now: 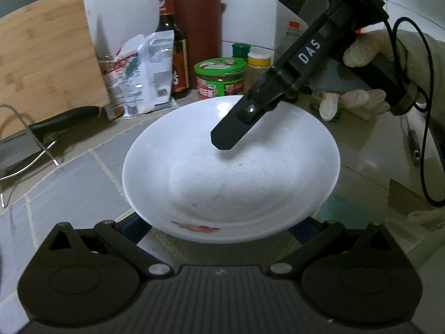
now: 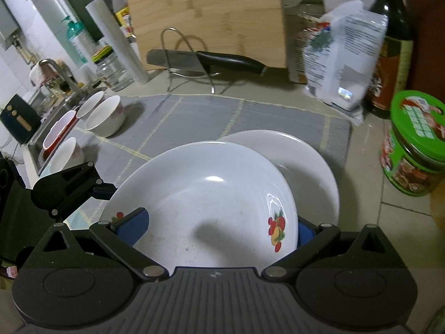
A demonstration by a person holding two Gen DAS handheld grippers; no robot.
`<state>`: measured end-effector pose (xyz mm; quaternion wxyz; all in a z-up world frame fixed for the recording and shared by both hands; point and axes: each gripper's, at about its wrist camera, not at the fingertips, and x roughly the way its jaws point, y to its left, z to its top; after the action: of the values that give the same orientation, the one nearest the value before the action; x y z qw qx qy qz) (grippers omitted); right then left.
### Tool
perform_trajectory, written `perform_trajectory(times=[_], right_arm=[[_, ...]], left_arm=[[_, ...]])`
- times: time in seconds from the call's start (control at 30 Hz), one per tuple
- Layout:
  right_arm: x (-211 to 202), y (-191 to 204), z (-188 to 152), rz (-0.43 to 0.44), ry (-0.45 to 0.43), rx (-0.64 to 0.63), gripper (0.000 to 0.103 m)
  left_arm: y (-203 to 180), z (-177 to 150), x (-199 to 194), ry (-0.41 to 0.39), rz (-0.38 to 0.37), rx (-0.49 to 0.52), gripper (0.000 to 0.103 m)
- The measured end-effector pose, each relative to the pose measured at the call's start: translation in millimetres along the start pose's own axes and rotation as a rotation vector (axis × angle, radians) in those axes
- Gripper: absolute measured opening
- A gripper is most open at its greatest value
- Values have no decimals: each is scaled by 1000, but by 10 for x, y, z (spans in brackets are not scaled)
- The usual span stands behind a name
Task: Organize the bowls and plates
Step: 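Lower the held plate onto the plate stack with the right gripper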
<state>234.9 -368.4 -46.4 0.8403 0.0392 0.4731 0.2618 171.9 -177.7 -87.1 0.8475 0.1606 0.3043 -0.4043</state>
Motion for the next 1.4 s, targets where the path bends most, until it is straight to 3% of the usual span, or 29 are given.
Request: perform_trajectory(times=[0.63, 1.4], right_arm=[[106, -200, -1, -29, 21, 48, 103], [155, -215, -58, -36, 63, 75, 103]], left_arm=[[76, 72, 226, 37, -42, -2, 102], [208, 122, 353, 74, -5, 4, 102]])
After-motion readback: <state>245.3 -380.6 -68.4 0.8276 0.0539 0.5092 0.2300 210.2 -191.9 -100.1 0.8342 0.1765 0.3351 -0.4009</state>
